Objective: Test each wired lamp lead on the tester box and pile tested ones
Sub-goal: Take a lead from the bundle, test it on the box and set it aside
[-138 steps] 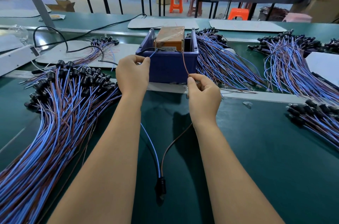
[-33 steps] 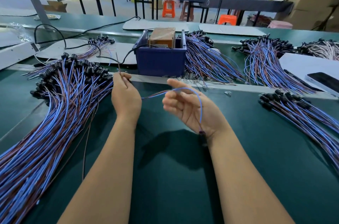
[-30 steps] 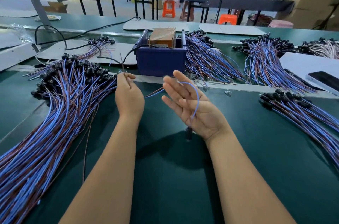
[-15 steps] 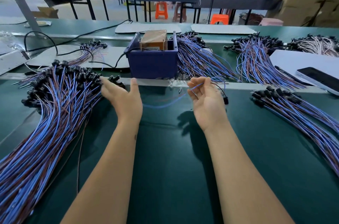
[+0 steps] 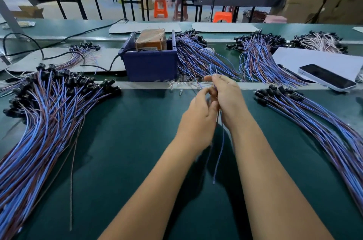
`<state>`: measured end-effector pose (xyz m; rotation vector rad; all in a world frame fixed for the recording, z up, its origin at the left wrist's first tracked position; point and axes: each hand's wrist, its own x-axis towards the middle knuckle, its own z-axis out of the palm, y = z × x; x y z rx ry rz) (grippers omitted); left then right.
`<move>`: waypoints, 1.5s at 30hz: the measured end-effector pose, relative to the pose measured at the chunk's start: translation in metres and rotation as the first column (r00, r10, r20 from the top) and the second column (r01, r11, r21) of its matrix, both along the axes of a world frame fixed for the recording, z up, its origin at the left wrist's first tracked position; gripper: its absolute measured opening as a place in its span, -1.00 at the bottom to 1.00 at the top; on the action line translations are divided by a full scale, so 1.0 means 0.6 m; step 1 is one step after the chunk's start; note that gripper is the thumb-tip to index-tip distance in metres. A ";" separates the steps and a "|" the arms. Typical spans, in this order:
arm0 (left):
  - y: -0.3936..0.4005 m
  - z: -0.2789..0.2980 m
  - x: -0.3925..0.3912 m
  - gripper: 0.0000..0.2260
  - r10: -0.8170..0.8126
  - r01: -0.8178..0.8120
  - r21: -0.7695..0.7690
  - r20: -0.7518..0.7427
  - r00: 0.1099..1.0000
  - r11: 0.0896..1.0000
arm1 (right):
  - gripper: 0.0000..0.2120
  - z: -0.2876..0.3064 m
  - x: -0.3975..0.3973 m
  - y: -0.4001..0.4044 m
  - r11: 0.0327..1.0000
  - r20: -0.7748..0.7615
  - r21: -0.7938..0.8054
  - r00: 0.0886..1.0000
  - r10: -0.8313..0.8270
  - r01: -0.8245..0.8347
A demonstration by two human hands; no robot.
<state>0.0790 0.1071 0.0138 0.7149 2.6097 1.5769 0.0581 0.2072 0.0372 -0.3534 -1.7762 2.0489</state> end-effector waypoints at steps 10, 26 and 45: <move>0.148 0.015 0.096 -0.85 -0.279 0.261 0.140 0.135 0.951 0.955 | -0.78 0.067 0.122 0.195 0.918 0.013 0.397 1.000 -0.023 0.016; 0.118 -0.013 0.071 -0.77 -0.220 0.228 -0.044 0.131 0.967 0.973 | -0.61 0.011 0.148 0.216 0.251 0.179 0.968 0.667 -0.723 0.012; -0.243 -0.014 -0.113 -0.66 0.692 -0.673 -0.374 -0.103 0.714 0.639 | -0.76 -0.080 -0.007 -0.125 0.344 0.232 0.921 0.967 -0.109 -0.183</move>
